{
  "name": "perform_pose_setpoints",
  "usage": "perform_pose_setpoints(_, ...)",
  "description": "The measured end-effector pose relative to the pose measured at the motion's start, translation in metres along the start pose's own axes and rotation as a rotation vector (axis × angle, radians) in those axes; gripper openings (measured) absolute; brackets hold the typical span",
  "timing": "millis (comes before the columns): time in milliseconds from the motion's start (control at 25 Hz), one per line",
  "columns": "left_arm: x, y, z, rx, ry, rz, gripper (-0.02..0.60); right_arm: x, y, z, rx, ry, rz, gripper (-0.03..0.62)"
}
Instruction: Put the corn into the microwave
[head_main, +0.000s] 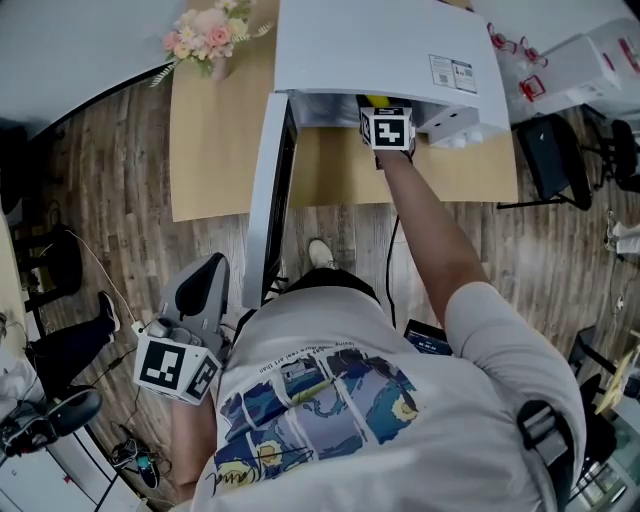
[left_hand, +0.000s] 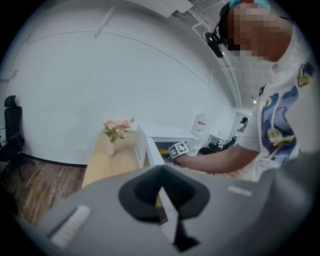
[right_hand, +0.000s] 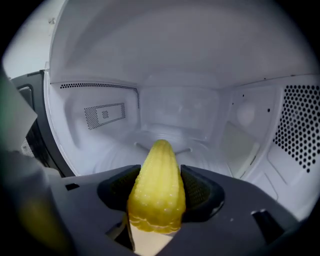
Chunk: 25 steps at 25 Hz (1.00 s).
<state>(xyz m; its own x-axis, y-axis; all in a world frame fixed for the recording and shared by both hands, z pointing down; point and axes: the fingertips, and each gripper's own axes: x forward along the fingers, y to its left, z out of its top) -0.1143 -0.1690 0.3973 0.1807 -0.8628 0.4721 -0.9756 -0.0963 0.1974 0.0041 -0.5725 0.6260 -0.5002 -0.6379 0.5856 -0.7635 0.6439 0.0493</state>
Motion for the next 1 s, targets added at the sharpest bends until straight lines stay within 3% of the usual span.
perform_pose_setpoints(600,-0.003,0.005,-0.009,-0.010,0.042,0.012,0.009,0.013,0.000,-0.003,-0.013,0.006,0.001,0.252)
perform_pose_setpoints(1000,0.005,0.011,-0.005,0.013,0.044,-0.023,0.009,0.012,0.001,-0.001,-0.010,-0.013,0.015,0.266)
